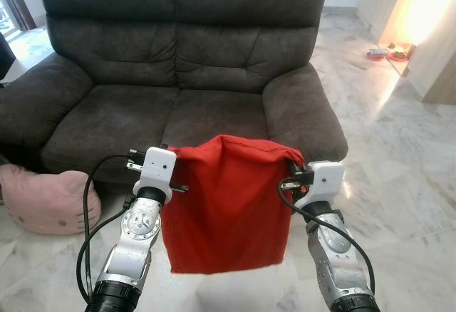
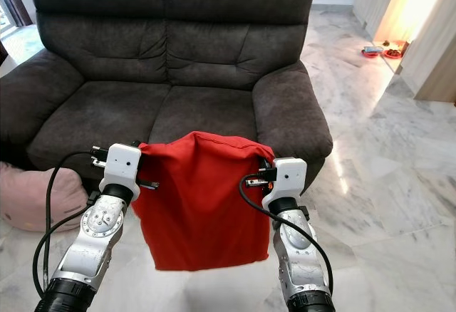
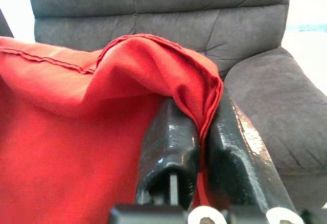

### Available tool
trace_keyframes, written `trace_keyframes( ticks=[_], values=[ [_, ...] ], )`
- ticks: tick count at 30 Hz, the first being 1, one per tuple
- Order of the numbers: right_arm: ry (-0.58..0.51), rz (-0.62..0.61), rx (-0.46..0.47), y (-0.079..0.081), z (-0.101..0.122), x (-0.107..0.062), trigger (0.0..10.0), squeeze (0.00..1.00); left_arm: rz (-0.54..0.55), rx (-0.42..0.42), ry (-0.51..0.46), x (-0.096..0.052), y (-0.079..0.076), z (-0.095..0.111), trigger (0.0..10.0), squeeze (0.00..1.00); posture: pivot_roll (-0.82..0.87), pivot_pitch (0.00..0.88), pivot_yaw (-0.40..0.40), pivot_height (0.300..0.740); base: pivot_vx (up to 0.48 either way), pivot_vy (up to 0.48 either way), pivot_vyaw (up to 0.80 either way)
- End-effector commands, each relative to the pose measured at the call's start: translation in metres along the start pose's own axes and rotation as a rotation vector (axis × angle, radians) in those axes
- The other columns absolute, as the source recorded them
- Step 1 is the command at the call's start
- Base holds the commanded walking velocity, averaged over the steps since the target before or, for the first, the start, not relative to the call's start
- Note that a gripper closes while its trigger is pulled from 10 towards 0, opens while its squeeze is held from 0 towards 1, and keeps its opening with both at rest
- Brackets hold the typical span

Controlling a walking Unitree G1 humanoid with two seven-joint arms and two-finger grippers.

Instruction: Move the pillow to the sofa from floor

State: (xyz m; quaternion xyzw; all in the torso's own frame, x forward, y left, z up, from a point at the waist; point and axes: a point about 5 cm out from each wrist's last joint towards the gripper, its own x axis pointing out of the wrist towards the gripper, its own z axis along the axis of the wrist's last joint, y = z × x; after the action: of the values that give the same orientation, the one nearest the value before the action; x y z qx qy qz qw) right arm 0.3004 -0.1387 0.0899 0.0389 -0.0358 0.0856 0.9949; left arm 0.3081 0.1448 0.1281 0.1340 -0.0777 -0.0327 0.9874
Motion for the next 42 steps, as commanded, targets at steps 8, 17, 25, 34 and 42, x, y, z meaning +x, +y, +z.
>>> trace_keyframes(
  ticks=[8, 17, 25, 34, 42],
  values=[
    [-0.076, 0.023, -0.031, 0.0039, 0.0162, 0.0054, 10.0, 0.0, 0.048, 0.01, -0.147, 0.0055, 0.0083, 0.029, 10.0, 0.0, 0.14, 0.0, -0.025, 0.74, 0.0, 0.0, 0.0],
    [-0.074, 0.025, -0.028, 0.0043, 0.0154, 0.0052, 10.0, 0.0, 0.049, 0.007, -0.151, 0.005, 0.008, 0.0286, 10.0, 0.0, 0.14, 0.0, -0.026, 0.74, 0.0, 0.0, 0.29],
    [-0.073, 0.03, -0.028, 0.005, 0.015, 0.0058, 10.0, 0.0, 0.047, 0.004, -0.152, 0.0055, 0.0082, 0.0288, 10.0, 0.0, 0.14, 0.0, -0.024, 0.74, 0.0, 0.0, 0.0],
    [-0.076, 0.032, -0.026, 0.0063, 0.0153, 0.0061, 10.0, 0.0, 0.047, -0.007, -0.156, 0.0053, 0.0084, 0.0292, 10.0, 0.0, 0.14, 0.0, -0.023, 0.74, 0.054, 0.0, 0.0],
    [-0.075, 0.033, -0.032, 0.0064, 0.0151, 0.0057, 10.0, 0.0, 0.043, -0.013, -0.151, 0.005, 0.0077, 0.0286, 10.0, 0.0, 0.14, 0.0, -0.023, 0.74, 0.247, 0.0, 0.0]
  ],
)
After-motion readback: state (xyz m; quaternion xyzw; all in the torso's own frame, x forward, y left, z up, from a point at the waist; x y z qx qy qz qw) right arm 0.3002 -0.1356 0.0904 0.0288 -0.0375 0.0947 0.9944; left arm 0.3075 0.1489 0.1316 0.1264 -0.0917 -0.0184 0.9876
